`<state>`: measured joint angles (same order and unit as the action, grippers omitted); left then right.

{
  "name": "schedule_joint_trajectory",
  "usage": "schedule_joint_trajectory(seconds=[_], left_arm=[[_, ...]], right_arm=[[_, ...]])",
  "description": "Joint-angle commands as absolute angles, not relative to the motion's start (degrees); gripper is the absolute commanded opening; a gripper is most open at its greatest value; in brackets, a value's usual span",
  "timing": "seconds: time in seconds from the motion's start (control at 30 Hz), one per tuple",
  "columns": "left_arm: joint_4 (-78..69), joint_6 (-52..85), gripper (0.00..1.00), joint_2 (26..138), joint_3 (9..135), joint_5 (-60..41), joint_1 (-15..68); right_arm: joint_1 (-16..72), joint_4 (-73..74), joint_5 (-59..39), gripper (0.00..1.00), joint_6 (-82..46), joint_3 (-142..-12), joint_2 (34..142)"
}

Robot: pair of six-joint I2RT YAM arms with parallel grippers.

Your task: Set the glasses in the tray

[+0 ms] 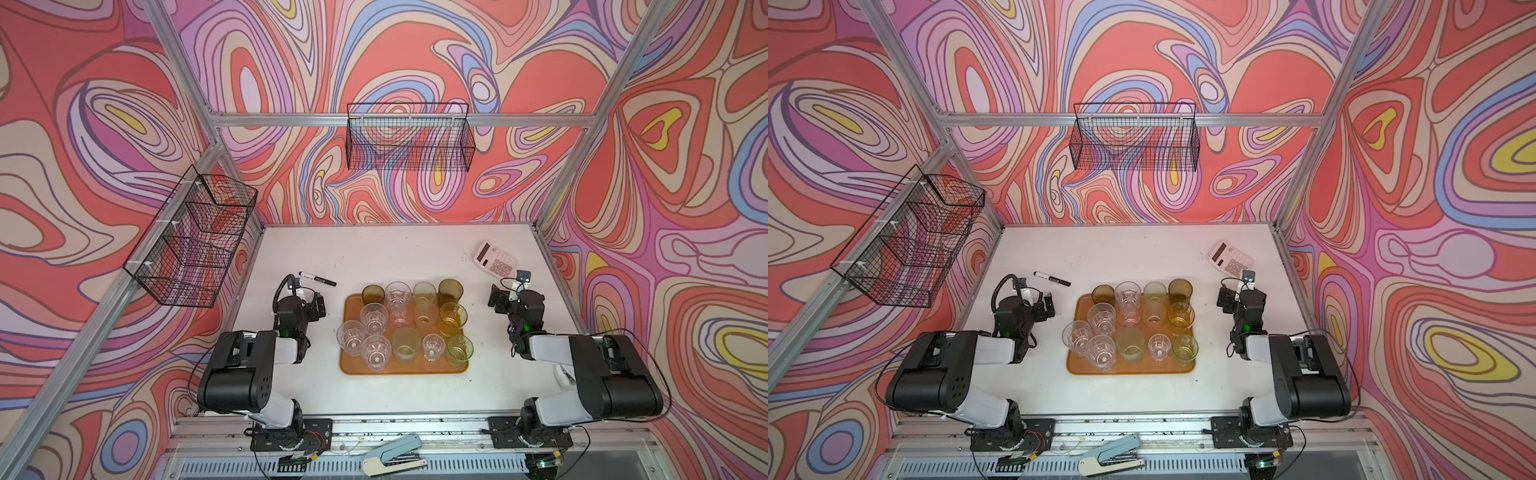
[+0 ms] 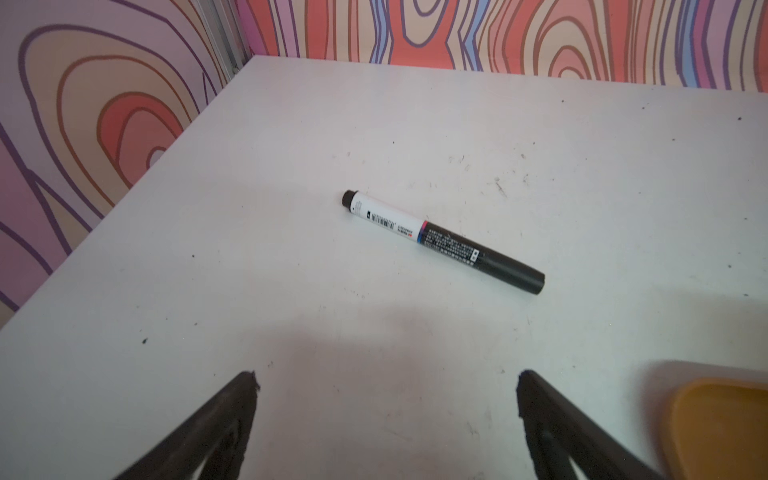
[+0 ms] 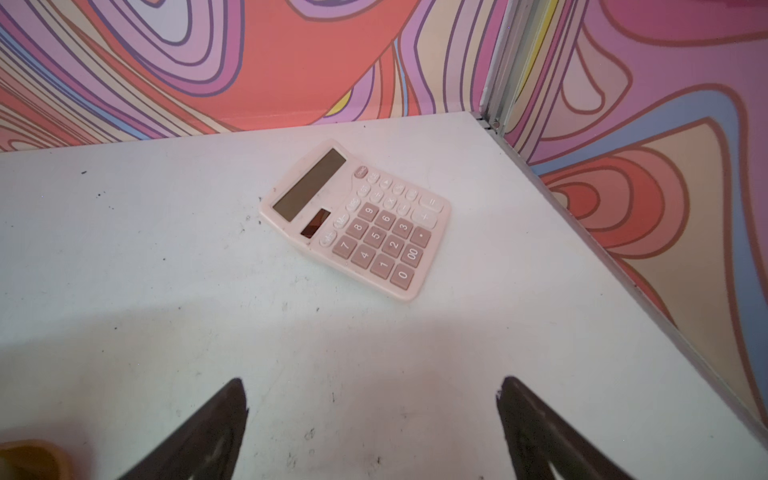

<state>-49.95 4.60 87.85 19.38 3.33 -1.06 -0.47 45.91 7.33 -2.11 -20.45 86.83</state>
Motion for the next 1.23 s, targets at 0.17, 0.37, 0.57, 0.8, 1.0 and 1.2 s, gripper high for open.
schedule_joint_trajectory(seconds=[0.17,0.37,0.57,0.8,1.0,1.2], left_arm=[[-51.2,2.3,1.00,88.2,21.2,1.4,-0.5],[-50.6,1.3,1.00,88.2,21.5,-1.1,-0.5],[-50.4,1.3,1.00,88.2,21.6,-1.1,-0.5],[-50.4,1.3,1.00,88.2,21.6,-1.1,-0.5],[-50.4,1.3,1.00,88.2,21.6,-1.1,-0.5],[-50.4,1.3,1.00,88.2,21.6,-1.1,-0.5]], right_arm=[[-0.6,62.9,1.5,0.98,-1.6,-21.8,97.4],[-0.3,54.7,6.6,0.98,-2.9,-26.4,98.0],[-0.3,55.6,6.8,0.99,-3.0,-26.2,98.2],[-0.3,55.5,6.9,0.98,-2.8,-26.4,98.3],[-0.2,55.4,6.9,0.98,-2.8,-26.4,98.3],[-0.1,55.4,6.9,0.98,-2.8,-26.4,98.4]])
